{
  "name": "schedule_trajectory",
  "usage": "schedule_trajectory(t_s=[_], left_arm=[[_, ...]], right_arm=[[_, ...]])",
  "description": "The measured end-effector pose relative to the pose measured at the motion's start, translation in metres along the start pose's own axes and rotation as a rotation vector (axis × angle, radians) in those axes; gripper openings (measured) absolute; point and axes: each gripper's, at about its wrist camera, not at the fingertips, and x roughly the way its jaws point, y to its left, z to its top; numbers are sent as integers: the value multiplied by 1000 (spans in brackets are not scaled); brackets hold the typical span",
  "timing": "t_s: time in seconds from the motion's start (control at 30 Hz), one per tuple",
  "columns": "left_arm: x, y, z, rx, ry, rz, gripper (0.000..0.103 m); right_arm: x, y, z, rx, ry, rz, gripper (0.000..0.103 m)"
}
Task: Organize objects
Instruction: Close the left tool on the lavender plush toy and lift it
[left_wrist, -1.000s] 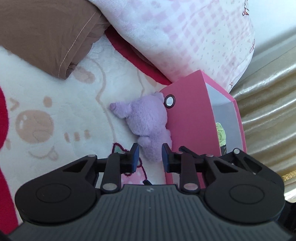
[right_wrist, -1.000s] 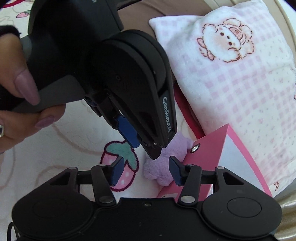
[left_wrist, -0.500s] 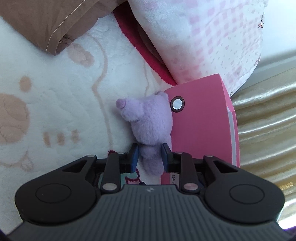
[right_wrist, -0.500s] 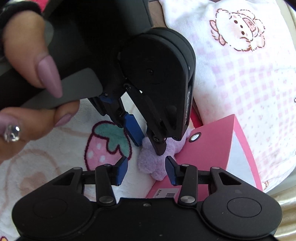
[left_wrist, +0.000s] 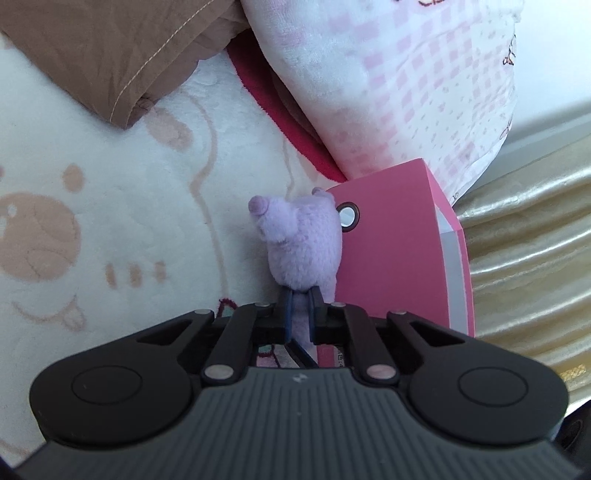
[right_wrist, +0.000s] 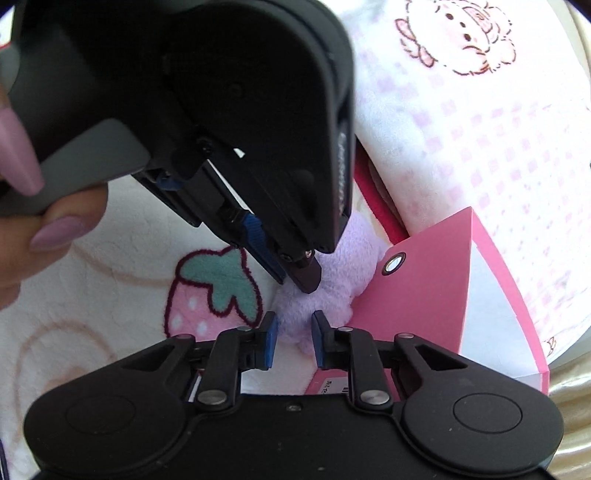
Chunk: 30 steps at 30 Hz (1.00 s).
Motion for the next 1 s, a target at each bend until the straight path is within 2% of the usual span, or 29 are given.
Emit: schedule_trajectory(t_s=[0.23, 0.5, 0.67, 0.73, 0.8, 0.9, 1.0], left_arm=[[-26, -2, 2, -21, -12, 25, 7], [-67, 10, -3, -57, -5, 145, 7], [-74, 8, -3, -14, -2, 241, 8], [-77, 5, -3, 28, -3, 295, 9], [-79, 6, -2, 45, 2, 314, 10], [-80, 8, 1, 47, 5, 319, 16], [-78, 12, 1, 48, 5, 329, 27]], right_arm=[[-29, 0, 2, 60, -78, 62, 15], [-54, 11, 9, 166, -119, 271, 15], [-56, 4, 7, 263, -124, 394, 14], [-46, -11, 17, 335, -128, 444, 19], [-44, -14, 8, 376, -143, 467, 40], [-33, -19, 3, 403, -167, 454, 61], [-17, -24, 2, 439, -162, 470, 65]])
